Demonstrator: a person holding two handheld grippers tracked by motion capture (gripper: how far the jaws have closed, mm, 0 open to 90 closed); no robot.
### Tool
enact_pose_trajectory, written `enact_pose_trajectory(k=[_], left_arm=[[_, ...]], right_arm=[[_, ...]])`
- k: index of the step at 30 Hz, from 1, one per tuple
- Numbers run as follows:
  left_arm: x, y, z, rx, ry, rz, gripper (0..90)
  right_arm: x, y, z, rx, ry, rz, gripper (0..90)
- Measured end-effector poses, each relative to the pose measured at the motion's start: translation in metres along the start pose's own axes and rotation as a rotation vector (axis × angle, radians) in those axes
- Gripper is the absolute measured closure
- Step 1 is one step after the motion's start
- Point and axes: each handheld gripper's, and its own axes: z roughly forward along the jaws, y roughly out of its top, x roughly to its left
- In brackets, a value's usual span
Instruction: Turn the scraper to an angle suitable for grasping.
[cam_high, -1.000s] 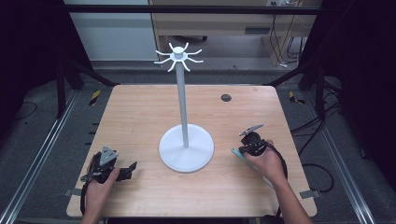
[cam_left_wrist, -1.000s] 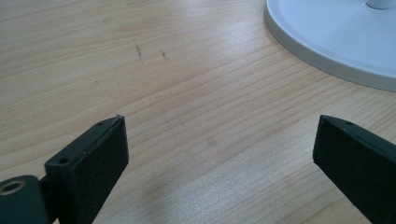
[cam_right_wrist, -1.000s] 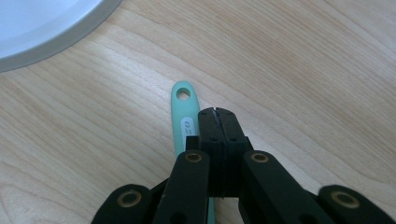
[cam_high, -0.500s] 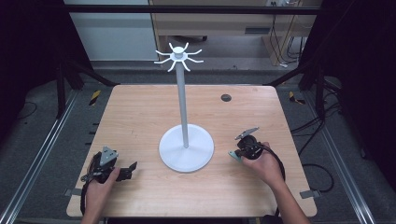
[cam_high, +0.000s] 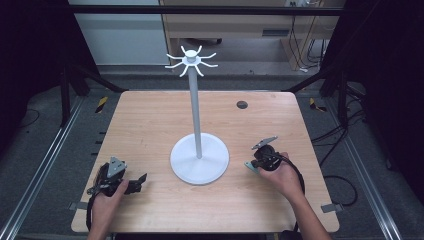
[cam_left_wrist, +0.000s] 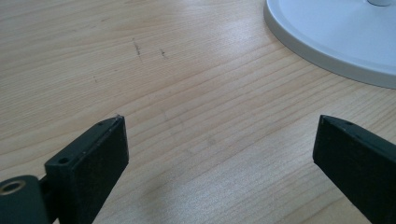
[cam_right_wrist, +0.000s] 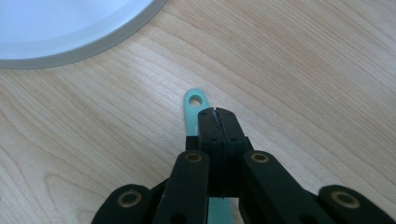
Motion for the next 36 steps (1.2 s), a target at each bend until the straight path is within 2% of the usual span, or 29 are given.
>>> enact_pose_trajectory(k=[4, 7, 14, 21, 24, 27, 32, 36], left_arm=[[0.0, 0.0, 0.0, 0.001, -0.001, 0.0, 2.9], [0.0, 0.0, 0.0, 0.001, -0.001, -0.001, 2.9], [0.0, 0.0, 0.0, 0.002, -0.002, 0.0, 2.9], [-0.001, 0.0, 0.0, 0.006, -0.005, 0.005, 2.9], [-0.001, 0.0, 0.0, 0.005, -0.005, 0.004, 2.9], [-0.001, 0.0, 0.001, 0.005, -0.004, 0.004, 2.9], [-0.001, 0.0, 0.001, 0.006, -0.005, 0.004, 2.9], [-0.001, 0.0, 0.0, 0.006, -0.004, 0.006, 2.9]], right_arm=[[-0.004, 0.0, 0.0, -0.004, -0.018, 0.009, 90.0], [-0.005, -0.001, 0.002, 0.012, -0.023, 0.004, 90.0], [-0.002, -0.003, 0.002, 0.019, 0.003, 0.003, 90.0], [0.004, -0.003, -0.002, 0.015, 0.009, -0.028, 90.0], [0.004, -0.003, -0.005, 0.015, 0.016, -0.016, 80.5], [0.004, -0.002, -0.006, 0.019, 0.019, -0.023, 74.8], [0.005, -0.002, -0.007, 0.034, 0.027, -0.058, 66.1], [0.008, -0.001, -0.008, 0.052, 0.038, -0.066, 59.5]])
